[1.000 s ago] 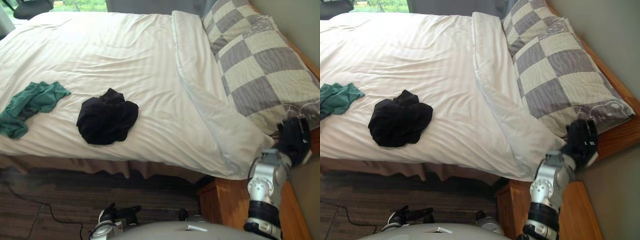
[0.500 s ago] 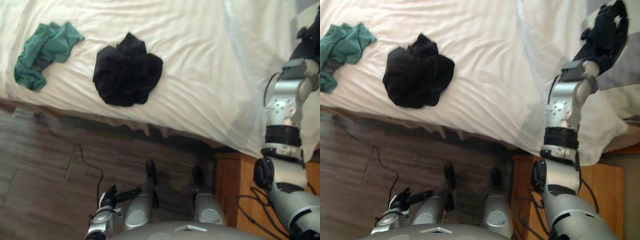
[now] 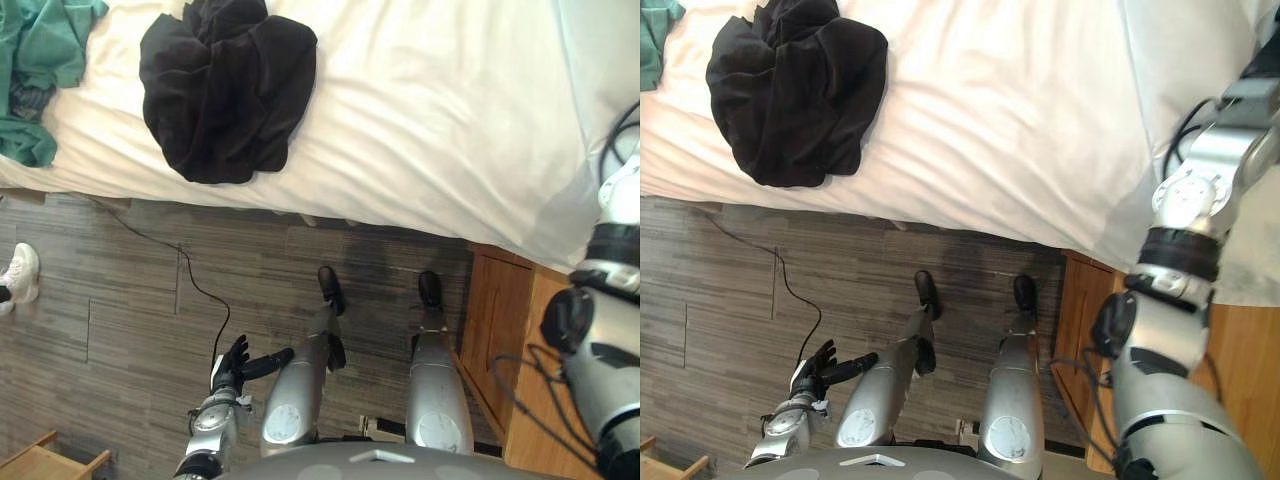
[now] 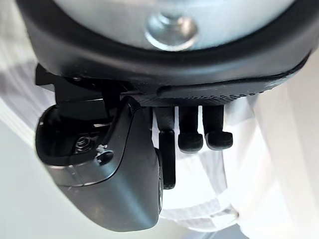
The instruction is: Tidy up the quilt and then pick up the clothes from the bed and put them into the laundry hamper
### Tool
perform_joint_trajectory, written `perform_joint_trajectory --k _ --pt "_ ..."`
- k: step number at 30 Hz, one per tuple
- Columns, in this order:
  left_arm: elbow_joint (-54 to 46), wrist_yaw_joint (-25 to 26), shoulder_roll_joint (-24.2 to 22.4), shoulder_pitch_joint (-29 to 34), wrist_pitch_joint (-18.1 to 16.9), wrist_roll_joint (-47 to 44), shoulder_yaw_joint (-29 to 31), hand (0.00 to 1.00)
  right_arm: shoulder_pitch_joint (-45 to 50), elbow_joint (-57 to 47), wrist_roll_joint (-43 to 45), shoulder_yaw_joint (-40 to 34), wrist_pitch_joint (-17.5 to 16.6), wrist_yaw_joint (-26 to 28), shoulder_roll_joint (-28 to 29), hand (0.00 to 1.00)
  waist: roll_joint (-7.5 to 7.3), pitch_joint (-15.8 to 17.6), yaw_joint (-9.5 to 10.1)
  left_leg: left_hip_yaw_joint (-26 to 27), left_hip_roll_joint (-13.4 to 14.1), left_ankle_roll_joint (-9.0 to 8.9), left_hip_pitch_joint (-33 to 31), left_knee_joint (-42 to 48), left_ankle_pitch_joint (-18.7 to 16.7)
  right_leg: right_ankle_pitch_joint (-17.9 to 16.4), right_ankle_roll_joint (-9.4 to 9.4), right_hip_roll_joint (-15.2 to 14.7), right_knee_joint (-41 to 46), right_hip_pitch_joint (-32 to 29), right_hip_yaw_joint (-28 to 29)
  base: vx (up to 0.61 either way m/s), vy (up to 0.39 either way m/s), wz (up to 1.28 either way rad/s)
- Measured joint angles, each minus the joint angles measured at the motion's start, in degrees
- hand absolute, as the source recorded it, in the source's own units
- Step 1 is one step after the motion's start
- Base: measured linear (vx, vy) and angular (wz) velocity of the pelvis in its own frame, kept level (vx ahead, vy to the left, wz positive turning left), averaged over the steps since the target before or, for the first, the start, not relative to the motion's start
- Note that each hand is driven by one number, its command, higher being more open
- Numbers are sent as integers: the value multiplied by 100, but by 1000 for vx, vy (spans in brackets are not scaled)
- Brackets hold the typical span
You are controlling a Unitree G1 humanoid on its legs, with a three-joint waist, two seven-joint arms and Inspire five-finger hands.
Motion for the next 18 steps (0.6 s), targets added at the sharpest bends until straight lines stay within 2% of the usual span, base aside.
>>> perform_joint_trajectory --k 2,4,5,7,9,13,18 --pt "70 11 -115 -47 116 -13 201 100 675 -443 157 -17 -179 83 714 0 -148 -26 -29 101 -5 12 225 1 2 -56 -6 -16 3 187 43 132 9 -21" --pt "115 23 -235 -72 158 -7 499 100 1639 -900 197 147 -370 106 1574 0 -421 -211 -75 212 33 -74 474 2 -68 -192 -46 35 20 422 32 140 -15 -6" --pt "129 40 -243 -86 195 -5 560 100 1886 -932 194 257 -395 110 1734 0 -504 -281 -83 223 59 -89 539 2 -88 -214 -69 44 21 479 30 124 -19 -7" --pt "339 148 -282 -202 265 76 653 100 2952 -934 94 981 -388 232 2195 0 -806 -574 -178 228 148 -166 841 4 -160 -331 -147 108 21 792 -41 177 -45 -2" --pt "400 100 -251 -251 369 88 614 100 3712 -875 86 1502 -294 388 2422 0 -953 -784 -221 233 217 -198 1115 3 -184 -421 -209 156 -17 1133 -185 170 -81 15" --pt "516 129 -462 -218 374 88 233 100 4749 -214 48 2235 136 826 2530 0 -1045 -1453 -189 247 391 -317 1574 1 -340 -573 -317 298 -133 1719 -387 104 -72 12" --pt "627 82 -565 -219 493 90 -81 100 4846 426 -387 2367 504 1083 2506 0 -1127 -1682 -200 265 503 -395 1943 0 -412 -591 -358 431 -300 2162 -424 52 -52 -2"
